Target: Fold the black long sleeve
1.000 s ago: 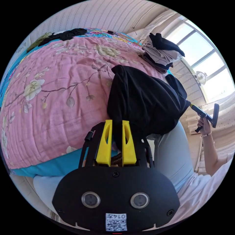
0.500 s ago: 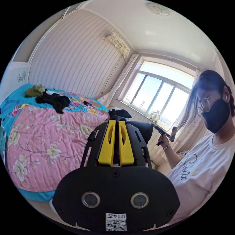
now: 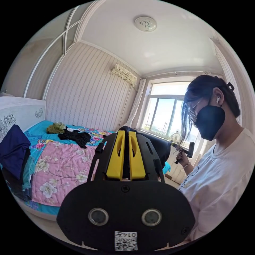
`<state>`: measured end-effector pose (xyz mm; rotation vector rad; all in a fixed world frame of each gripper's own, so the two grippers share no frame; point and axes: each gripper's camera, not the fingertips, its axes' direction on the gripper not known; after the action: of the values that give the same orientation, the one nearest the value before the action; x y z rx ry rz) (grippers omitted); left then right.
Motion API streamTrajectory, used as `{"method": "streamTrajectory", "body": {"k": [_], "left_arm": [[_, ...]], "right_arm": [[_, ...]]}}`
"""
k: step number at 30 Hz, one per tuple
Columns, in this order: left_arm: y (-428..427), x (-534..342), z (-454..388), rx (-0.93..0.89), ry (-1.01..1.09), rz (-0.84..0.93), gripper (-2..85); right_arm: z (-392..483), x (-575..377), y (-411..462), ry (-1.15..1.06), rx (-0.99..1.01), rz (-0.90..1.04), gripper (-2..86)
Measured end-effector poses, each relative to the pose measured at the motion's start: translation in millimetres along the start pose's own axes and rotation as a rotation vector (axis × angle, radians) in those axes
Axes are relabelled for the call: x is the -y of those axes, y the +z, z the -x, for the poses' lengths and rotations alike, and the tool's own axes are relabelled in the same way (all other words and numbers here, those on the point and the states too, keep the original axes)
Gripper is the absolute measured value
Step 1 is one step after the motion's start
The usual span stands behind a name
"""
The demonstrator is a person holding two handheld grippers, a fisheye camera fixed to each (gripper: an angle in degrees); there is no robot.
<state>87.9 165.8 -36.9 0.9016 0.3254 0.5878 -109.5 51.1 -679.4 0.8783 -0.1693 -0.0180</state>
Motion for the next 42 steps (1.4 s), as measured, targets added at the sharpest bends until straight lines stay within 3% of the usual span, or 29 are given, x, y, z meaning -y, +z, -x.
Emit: {"method": "streamTrajectory", "body": {"k": [4,9,13,17,24,29,32,34,38,42], "left_arm": [[30,19,34,0.048,-0.042,0.015,-0.7],[152,53,124,0.218,-0.027,0.175,-0.3],[281,37,230,0.363,-0.177,0.416,1.6],[330,6,269,0.519,-0.21,0.567,2.3],[310,-108,227,0.338,-0.092,0.853,4.0],[293,-171,191,0.288,-0.177,0.88,7.0],[312,-190,197,0.314,-0.235,0.912,8.0],[319,-193,205,0.319,-0.255,0.917,6.9],[303,-175,222,0.242,-0.332,0.867,0.7],[248,-139,243,0.145,-0.461,0.676,-0.7]], "right_arm": [[-21,18,60,0.022,0.046,0.088,-0.1],[-75,48,195,0.023,0.031,0.27,-0.2],[-140,53,360,0.083,-0.099,0.538,0.0],[-179,10,476,0.184,-0.363,0.725,0.2],[-143,-94,482,0.143,-0.172,0.795,4.9],[-126,-179,457,0.229,-0.134,0.965,9.3],[-124,-193,453,0.244,-0.162,0.942,7.7],[-128,-190,455,0.254,-0.134,0.958,1.7],[-150,-174,441,0.381,-0.032,0.909,0.0],[-168,-161,412,0.443,0.005,0.855,0.0]]}}
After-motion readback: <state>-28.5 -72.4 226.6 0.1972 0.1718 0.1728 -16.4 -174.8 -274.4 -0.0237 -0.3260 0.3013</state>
